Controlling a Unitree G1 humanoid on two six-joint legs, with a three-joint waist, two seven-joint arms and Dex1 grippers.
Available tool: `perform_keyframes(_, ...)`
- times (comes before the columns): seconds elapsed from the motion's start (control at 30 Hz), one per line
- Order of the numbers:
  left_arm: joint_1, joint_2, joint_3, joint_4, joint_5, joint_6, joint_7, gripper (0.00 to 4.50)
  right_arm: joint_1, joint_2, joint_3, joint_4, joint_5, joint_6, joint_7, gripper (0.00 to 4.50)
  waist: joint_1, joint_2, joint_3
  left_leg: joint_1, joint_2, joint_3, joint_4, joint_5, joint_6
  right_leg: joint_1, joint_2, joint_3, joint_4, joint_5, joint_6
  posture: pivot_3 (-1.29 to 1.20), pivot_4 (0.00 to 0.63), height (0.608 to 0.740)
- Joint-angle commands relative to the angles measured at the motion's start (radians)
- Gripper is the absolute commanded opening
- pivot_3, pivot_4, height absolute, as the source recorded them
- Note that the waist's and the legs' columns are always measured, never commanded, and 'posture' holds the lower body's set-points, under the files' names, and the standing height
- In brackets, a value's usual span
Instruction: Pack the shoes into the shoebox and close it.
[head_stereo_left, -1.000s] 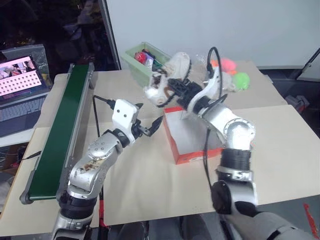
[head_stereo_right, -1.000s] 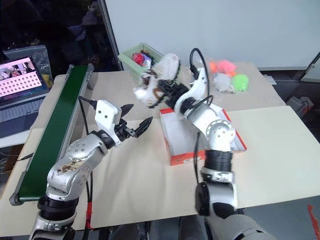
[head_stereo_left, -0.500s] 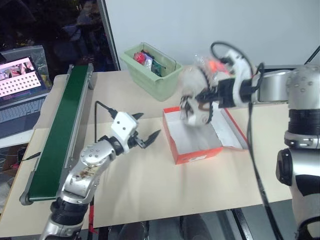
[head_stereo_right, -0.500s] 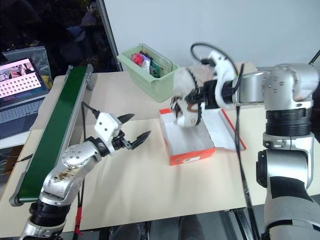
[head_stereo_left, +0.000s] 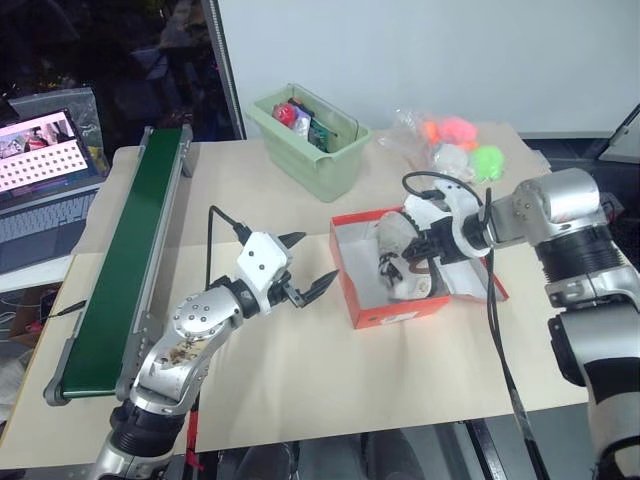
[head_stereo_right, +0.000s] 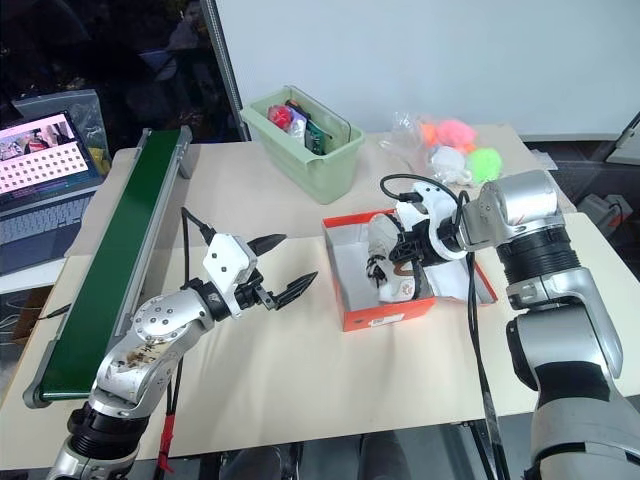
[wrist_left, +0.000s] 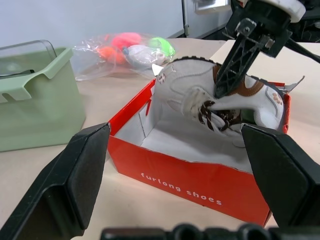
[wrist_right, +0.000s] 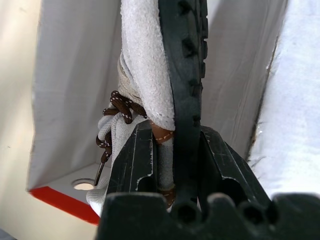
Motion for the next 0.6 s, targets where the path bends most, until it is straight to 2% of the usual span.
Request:
perform_keyframes(0.03, 0.0, 0.001, 0.015, -0.052, 0.005, -0.005, 0.006, 4.47, -0.02, 0.018, 0.012, 0.003, -0.053, -0.047, 0.061, 0.95, 0.001, 0.0, 0.0, 0.0, 0.0, 0.0, 0.0, 0.0, 0.0, 0.0, 0.0, 0.0, 0.0, 0.0, 0.0, 0.0, 0.15, 0.74)
perform_keyframes(0.13, 0.003, -0.003, 0.013, -0.058, 0.008, -0.003, 0.012, 4.47, -0.024, 0.041, 0.022, 0.033, -0.094, -0.074, 0.085, 0.95, 0.001, 0.0, 0.0, 0.0, 0.0, 0.0, 0.0, 0.0, 0.0, 0.0, 0.0, 0.0, 0.0, 0.0, 0.0, 0.0, 0.15, 0.74)
perform_keyframes(0.17, 0.003, -0.003, 0.013, -0.059, 0.008, -0.002, 0.014, 4.5, -0.026, 0.047, 0.023, 0.042, -0.108, -0.082, 0.092, 1.65, 0.002, 0.0, 0.0, 0.0, 0.0, 0.0, 0.0, 0.0, 0.0, 0.0, 0.0, 0.0, 0.0, 0.0, 0.0, 0.0, 0.15, 0.74)
perform_keyframes(0.27, 0.004, -0.006, 0.014, -0.061, 0.008, -0.001, 0.019, 4.5, -0.034, 0.073, -0.012, 0.071, -0.128, -0.084, 0.096, 2.54, 0.005, 0.0, 0.0, 0.0, 0.0, 0.0, 0.0, 0.0, 0.0, 0.0, 0.0, 0.0, 0.0, 0.0, 0.0, 0.0, 0.15, 0.74)
perform_keyframes(0.4, 0.0, -0.008, 0.014, -0.06, 0.009, 0.001, 0.024, 4.5, -0.062, 0.1, -0.025, 0.07, -0.155, -0.105, 0.113, 4.01, 0.002, 0.0, 0.0, 0.0, 0.0, 0.0, 0.0, 0.0, 0.0, 0.0, 0.0, 0.0, 0.001, 0.0, 0.0, 0.0, 0.15, 0.74)
perform_keyframes(0.43, -0.003, -0.009, 0.016, -0.058, 0.008, 0.001, 0.024, 4.5, -0.071, 0.103, -0.03, 0.062, -0.163, -0.11, 0.112, 4.23, 0.003, 0.0, 0.0, 0.0, 0.0, 0.0, 0.0, 0.0, 0.0, 0.0, 0.0, 0.001, 0.001, 0.0, 0.0, 0.0, 0.15, 0.74)
perform_keyframes(0.6, -0.011, -0.016, 0.039, -0.026, 0.018, -0.013, 0.046, 4.5, -0.132, 0.105, -0.079, -0.011, -0.173, -0.119, 0.108, 4.28, 0.003, 0.0, 0.0, 0.0, 0.0, 0.0, 0.0, 0.0, 0.0, -0.001, 0.0, 0.001, 0.002, 0.0, 0.0, 0.0, 0.15, 0.74)
